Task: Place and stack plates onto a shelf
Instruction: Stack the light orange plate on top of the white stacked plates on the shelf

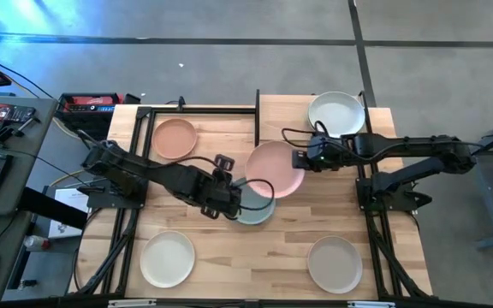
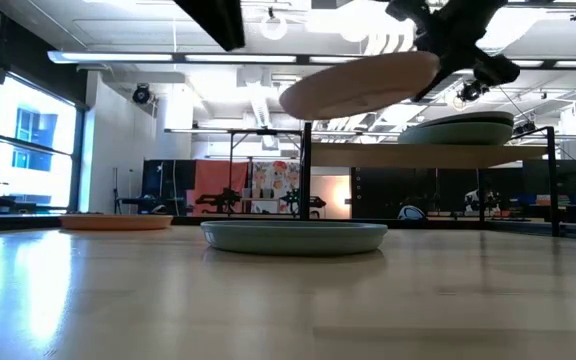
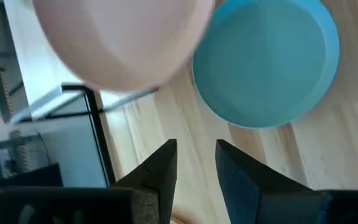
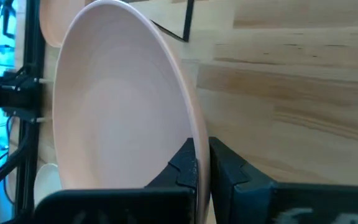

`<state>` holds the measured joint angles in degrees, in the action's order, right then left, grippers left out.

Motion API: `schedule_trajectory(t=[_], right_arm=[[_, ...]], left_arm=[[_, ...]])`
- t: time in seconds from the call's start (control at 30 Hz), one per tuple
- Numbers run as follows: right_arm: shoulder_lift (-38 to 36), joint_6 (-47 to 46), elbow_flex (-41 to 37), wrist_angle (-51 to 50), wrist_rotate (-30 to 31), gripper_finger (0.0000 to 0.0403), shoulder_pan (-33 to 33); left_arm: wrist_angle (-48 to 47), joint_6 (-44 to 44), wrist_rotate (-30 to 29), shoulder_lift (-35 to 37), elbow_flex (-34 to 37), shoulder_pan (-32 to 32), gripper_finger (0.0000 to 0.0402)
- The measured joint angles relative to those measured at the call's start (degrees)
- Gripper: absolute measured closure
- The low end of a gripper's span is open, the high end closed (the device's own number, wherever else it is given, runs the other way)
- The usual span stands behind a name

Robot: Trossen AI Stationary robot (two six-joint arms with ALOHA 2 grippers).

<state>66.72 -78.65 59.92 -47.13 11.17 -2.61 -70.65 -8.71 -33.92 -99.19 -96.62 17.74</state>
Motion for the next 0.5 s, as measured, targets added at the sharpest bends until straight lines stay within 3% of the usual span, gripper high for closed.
schedule_trajectory(t=[0.27,0.5], right_arm=[[-8.7,0.0,0.0,-7.7,3.7,0.0403,-0.9],[-17.5,1.2,0.0,-15.4,8.0,0.0403,-7.7]], left_arm=[[-4.6,5.7,0.4,4.8,0.0,-0.8,0.0304],[-4.5,5.6,0.4,7.1,0.0,-2.8,0.0305]])
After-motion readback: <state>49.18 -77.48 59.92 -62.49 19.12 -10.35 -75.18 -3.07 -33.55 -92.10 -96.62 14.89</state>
